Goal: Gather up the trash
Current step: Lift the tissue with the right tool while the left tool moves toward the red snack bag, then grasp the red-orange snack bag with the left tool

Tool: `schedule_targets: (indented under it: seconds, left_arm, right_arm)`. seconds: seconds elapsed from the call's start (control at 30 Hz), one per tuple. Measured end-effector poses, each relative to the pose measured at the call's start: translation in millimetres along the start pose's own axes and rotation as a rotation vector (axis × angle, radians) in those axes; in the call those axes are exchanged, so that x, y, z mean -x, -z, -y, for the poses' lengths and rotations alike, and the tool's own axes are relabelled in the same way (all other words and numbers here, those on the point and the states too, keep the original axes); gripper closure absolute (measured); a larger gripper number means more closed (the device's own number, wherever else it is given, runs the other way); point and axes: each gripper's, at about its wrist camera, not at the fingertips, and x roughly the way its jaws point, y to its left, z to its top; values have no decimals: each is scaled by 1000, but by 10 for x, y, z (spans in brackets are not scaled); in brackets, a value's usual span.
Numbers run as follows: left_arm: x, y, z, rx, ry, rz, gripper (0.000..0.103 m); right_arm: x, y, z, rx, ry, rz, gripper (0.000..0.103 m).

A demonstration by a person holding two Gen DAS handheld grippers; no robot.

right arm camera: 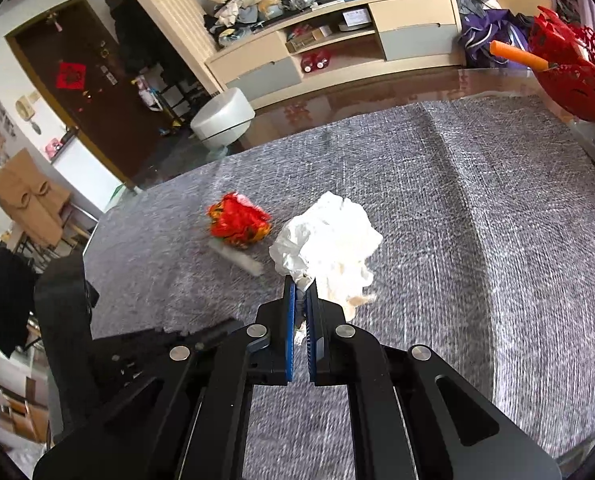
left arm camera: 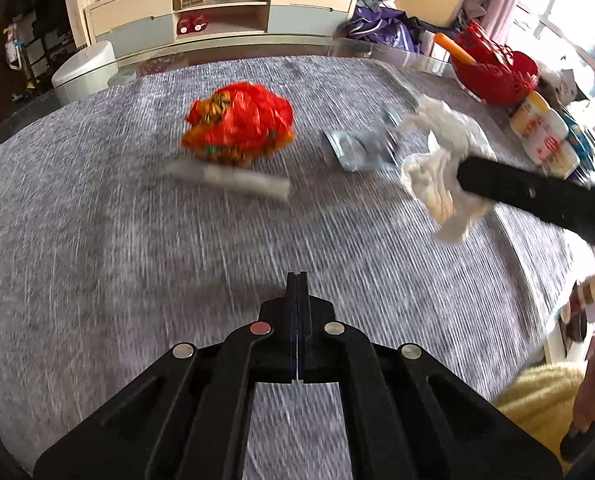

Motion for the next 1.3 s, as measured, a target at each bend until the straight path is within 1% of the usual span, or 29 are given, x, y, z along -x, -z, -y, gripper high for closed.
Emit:
schedule_targets:
  seconds: [0.17, 0.33, 0.5, 0.6, 0.67, 0.8, 0.93, 1.0, 1.07, 1.17, 1.2, 1.3]
  left_arm:
    - [283, 251, 25, -9, 12, 19, 103]
    - [667, 485, 67, -16, 31, 62, 103]
    - [957, 642, 116, -14, 39, 95, 103]
    - [980, 646, 136, -12, 35, 98, 103]
    - [925, 609, 118, -8, 36, 92, 103]
    - [750, 428, 66, -3, 39, 87, 103]
    - [555, 213, -24, 21, 38, 85, 103]
    - [454, 109, -63, 34, 36, 84, 92]
    - [333, -12, -74, 40, 33, 79, 87]
    - [170, -164, -54, 46, 26, 75, 71]
    - [125, -205, -46, 48, 20, 75, 69]
    - [-22, -333, -44, 73, 9, 73, 66]
  right_arm:
    - [173, 163, -118, 17, 0, 2, 97]
    - [335, 403, -211, 31, -2, -4, 97]
    - [453, 591, -248, 26, -8, -7, 97]
    - [499, 614, -230, 24, -9, 0, 97]
    - [498, 590, -193, 20, -4, 7, 97]
    - [492, 499, -170, 35, 14, 43, 97]
    - [405, 372, -66, 25, 20, 55, 97]
    - [353, 334, 3, 15, 24, 60, 97]
    - [299, 310, 83, 7, 24, 58, 97]
    - [215, 293, 160, -2, 14, 48, 97]
    - [208, 294, 172, -2, 9, 46, 97]
    - [185, 279, 199, 9, -8, 41, 97]
